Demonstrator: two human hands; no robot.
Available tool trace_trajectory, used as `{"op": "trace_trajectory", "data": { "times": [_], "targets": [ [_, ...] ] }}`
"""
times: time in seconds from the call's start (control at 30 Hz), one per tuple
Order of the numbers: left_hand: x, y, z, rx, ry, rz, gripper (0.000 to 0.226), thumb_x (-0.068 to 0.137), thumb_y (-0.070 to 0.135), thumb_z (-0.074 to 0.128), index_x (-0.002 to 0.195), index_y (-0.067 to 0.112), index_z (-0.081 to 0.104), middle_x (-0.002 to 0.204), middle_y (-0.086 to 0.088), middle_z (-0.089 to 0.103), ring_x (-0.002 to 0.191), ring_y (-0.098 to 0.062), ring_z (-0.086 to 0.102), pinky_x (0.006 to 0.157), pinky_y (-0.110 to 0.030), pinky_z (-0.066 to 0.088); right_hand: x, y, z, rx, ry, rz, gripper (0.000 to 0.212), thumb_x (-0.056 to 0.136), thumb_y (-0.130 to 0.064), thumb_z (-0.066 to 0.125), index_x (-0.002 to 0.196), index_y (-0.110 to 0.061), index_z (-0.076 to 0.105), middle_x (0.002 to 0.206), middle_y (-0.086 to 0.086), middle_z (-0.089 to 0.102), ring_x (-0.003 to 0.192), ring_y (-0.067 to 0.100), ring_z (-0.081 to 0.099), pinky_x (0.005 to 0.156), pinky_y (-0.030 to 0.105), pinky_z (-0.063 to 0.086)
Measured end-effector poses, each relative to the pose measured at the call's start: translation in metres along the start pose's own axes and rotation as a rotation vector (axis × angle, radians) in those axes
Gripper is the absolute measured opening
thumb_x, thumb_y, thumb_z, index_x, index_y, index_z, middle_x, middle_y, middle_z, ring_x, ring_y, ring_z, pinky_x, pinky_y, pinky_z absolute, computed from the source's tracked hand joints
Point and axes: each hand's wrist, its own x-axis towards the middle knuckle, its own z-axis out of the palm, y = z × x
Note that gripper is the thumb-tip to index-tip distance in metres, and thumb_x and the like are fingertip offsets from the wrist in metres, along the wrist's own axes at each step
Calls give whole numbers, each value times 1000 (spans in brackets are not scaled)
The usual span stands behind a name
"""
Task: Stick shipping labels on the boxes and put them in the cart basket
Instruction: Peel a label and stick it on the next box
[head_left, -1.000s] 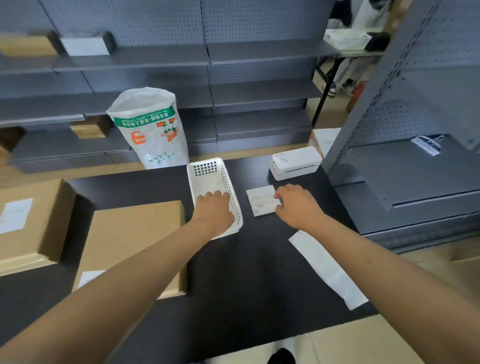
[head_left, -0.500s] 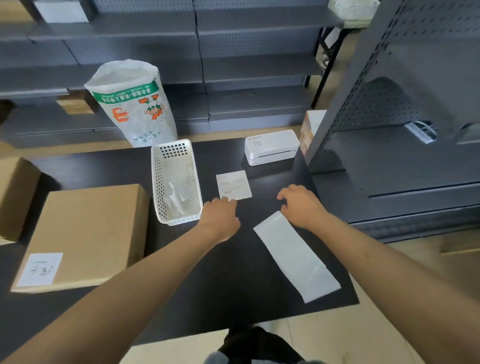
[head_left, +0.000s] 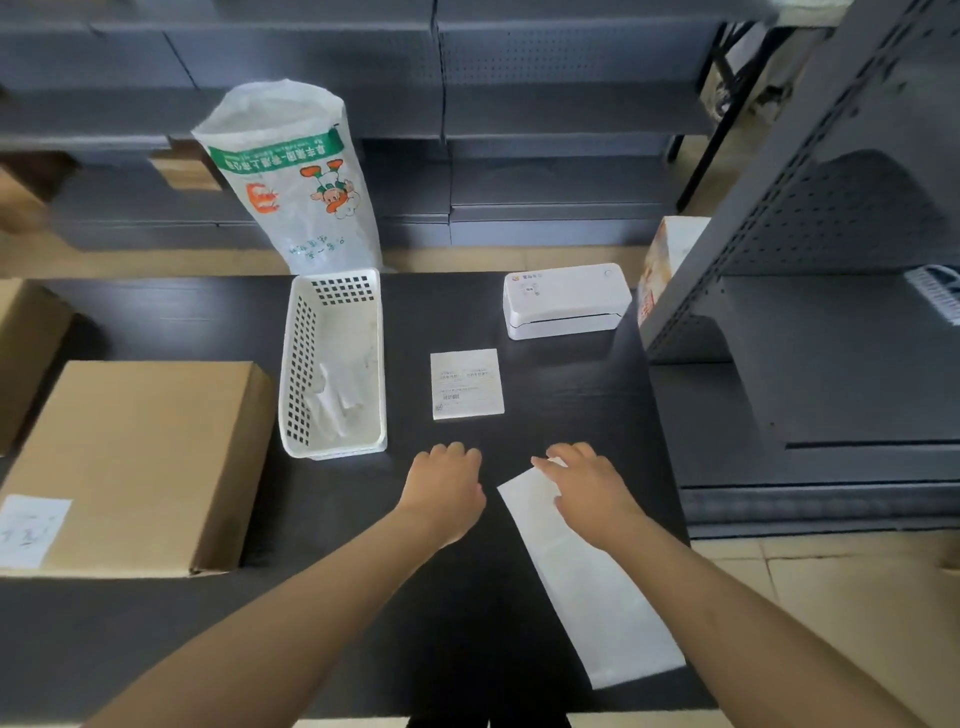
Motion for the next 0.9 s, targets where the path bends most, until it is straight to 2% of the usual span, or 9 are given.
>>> {"op": "trace_trajectory", "data": {
  "times": [0.13,0.3,0.5,0.6,0.77,0.9],
  "targets": [
    [6,5,3,6,-7,-31,37,97,29,41,130,15,48,122,-6,53,112,-25,51,95,-36,40,8,10,3,-94,-37,-63,55,92,-11,52,143,-23,38,145,2,34,130,23,33,106,35,31],
    [11,7,6,2,-28,-66,36,96,28,41,129,15,49,121,-6,54,111,-25,51,94,-36,40,15,15,4,-116,-11,-89,37,91,-22,53,128,-17,55,130,6,48,116,23,44,99,35,35],
    [12,9,13,-10,-41,-95,36,96,28,41,129,15,49,122,-6,54,112,-25,51,95,-37,40,25,19,0,-114,3,-117,41,93,-20,53,134,-24,53,128,3,52,118,22,44,102,36,34],
    [11,11,17,-2,-63,-109,35,96,27,41,127,15,50,121,-7,54,111,-26,51,94,-36,40,27,20,-1,-153,23,-133,29,93,-26,51,119,-22,65,116,2,58,109,20,47,96,33,38],
    [12,10,20,-16,-64,-126,34,96,26,40,127,15,50,122,-7,54,112,-25,52,95,-36,40,31,23,-2,-79,83,-99,24,94,-25,54,113,-22,69,110,-2,63,104,16,49,95,29,40],
    [15,4,14,-15,-43,-142,33,97,25,39,125,14,51,121,-6,54,111,-26,52,94,-36,41,34,30,-14,127,264,-16,23,96,-19,50,104,-19,72,112,-2,64,105,17,52,91,29,43]
  ]
}}
